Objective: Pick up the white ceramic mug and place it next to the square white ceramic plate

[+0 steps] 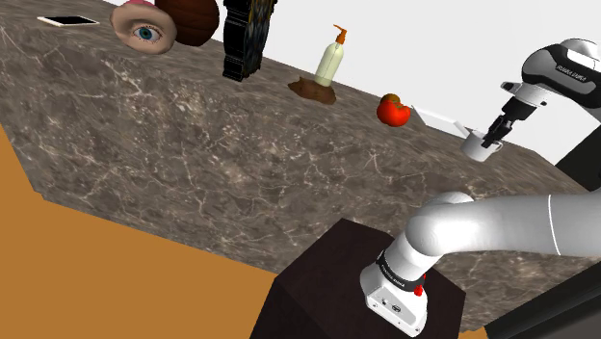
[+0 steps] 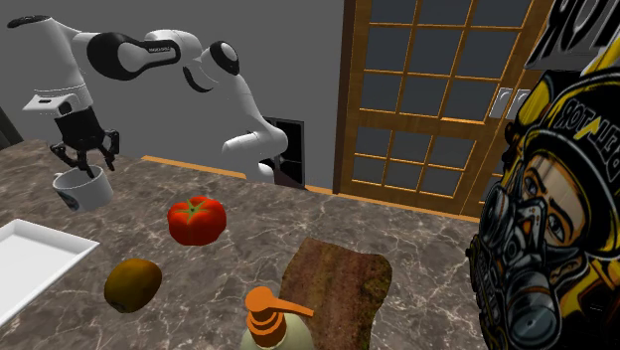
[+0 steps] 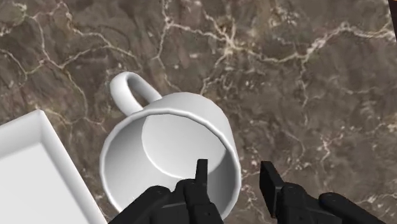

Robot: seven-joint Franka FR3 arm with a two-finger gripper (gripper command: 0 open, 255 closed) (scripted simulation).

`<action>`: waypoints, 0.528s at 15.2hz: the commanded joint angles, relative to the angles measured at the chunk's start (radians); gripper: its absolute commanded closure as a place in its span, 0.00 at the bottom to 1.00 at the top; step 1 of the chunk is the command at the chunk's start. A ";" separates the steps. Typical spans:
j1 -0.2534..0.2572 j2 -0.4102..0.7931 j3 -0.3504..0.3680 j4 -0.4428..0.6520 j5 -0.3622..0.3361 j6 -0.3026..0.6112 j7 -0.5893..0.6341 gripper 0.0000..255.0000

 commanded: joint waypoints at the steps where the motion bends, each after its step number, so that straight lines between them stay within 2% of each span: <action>1: 0.000 0.000 0.000 0.000 0.000 0.000 0.000 0.00; 5: 0.000 0.000 0.000 0.000 0.000 0.000 0.000 0.00; 8: 0.019 0.036 0.023 0.113 0.030 -0.083 -0.022 0.00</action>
